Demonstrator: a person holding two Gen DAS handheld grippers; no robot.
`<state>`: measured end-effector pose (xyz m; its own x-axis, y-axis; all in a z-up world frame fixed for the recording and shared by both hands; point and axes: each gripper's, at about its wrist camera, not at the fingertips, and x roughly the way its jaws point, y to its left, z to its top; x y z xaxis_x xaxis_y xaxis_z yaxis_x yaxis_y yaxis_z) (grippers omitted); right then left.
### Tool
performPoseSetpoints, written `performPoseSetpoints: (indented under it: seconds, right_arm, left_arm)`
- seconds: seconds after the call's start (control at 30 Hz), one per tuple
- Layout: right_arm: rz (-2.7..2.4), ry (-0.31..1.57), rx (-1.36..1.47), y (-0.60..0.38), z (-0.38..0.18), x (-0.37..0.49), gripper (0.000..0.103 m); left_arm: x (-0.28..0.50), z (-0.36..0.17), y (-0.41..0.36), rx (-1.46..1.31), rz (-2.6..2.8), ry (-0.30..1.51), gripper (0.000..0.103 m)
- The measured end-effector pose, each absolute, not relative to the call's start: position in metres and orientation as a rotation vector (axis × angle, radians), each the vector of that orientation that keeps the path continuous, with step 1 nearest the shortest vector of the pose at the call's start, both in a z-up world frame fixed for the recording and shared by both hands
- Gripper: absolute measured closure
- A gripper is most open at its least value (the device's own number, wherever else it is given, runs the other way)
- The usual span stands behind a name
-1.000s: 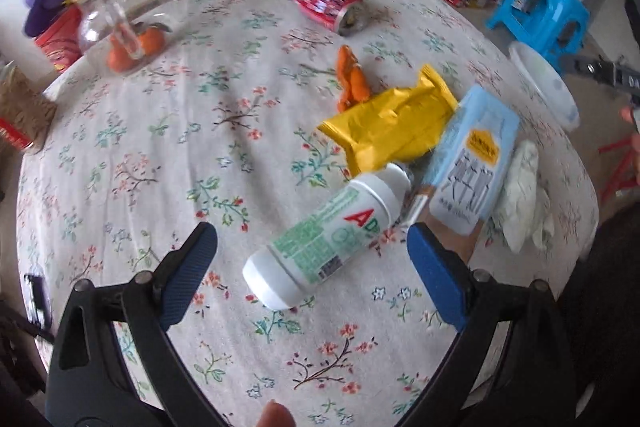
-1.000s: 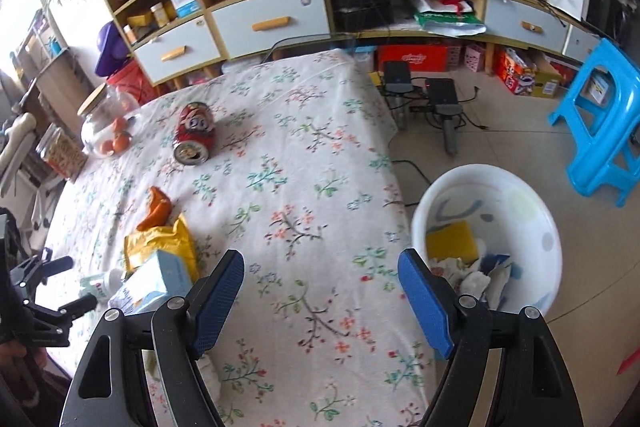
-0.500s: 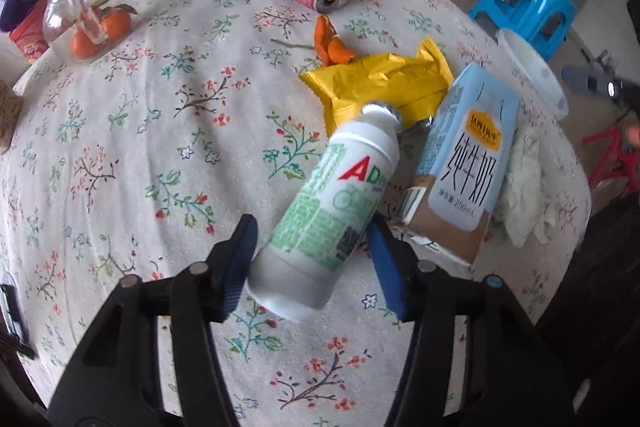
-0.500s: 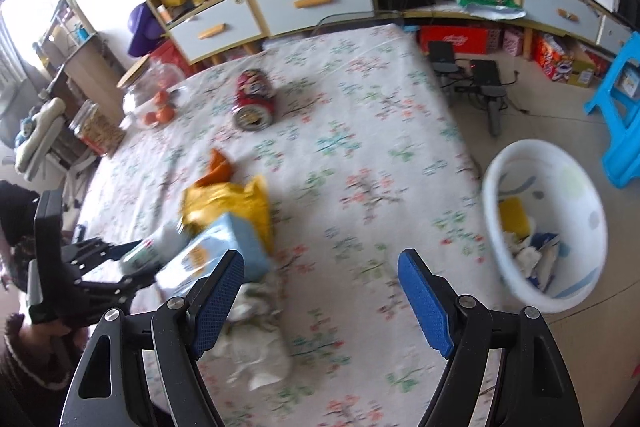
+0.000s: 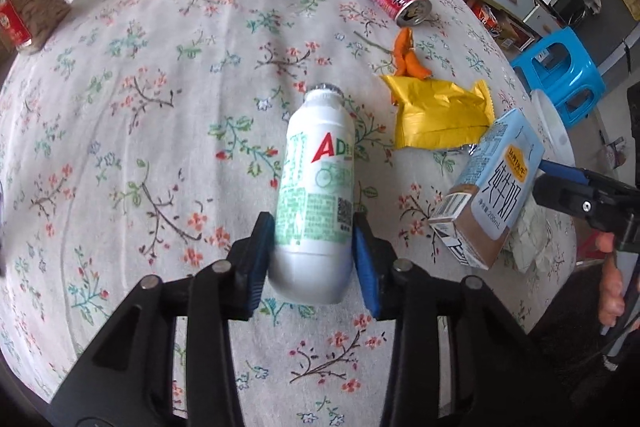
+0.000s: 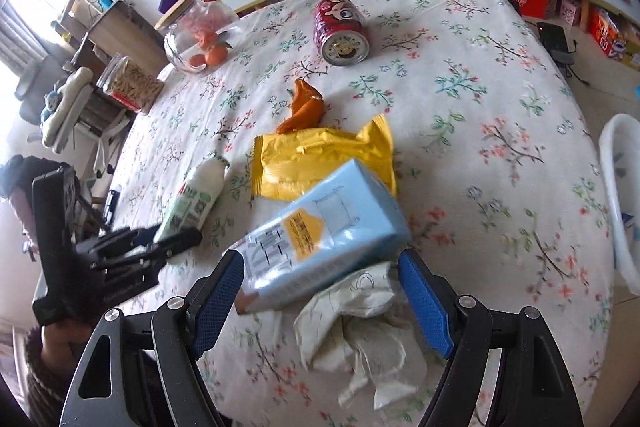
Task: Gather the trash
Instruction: 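Grasp the white AD bottle with the left tool while the right grasps the milk carton, then carry the bottle and carton over the white bin and open both tools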
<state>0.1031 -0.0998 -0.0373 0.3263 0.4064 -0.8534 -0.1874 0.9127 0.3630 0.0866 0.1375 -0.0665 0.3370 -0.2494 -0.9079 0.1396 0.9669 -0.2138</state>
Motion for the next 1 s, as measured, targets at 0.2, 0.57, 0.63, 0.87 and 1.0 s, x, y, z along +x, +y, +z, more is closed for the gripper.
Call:
performPoseSetpoints:
  seconds: [0.2, 0.57, 0.63, 0.87, 1.0]
  right_arm:
    - [0.395, 1.156, 0.232, -0.084, -0.043, 0.125, 0.022]
    - [0.395, 1.202, 0.204, -0.062, -0.061, 0.128, 0.03]
    - [0.406, 1.19, 0.212, -0.065, -0.056, 0.126, 0.035]
    - [0.43, 1.104, 0.269, -0.089, -0.029, 0.12, 0.061]
    - [0.427, 1.061, 0.328, -0.11, -0.014, 0.118, 0.062]
  left_arm:
    - [0.094, -0.065, 0.144, -0.192, -0.255, 1.191, 0.059]
    - [0.096, -0.062, 0.134, -0.156, -0.193, 1.155, 0.064]
    - [0.094, -0.055, 0.135, -0.158, -0.193, 1.129, 0.064]
    - [0.089, -0.032, 0.135, -0.18, -0.202, 1.041, 0.064]
    - [0.089, -0.025, 0.128, -0.192, -0.202, 1.01, 0.064]
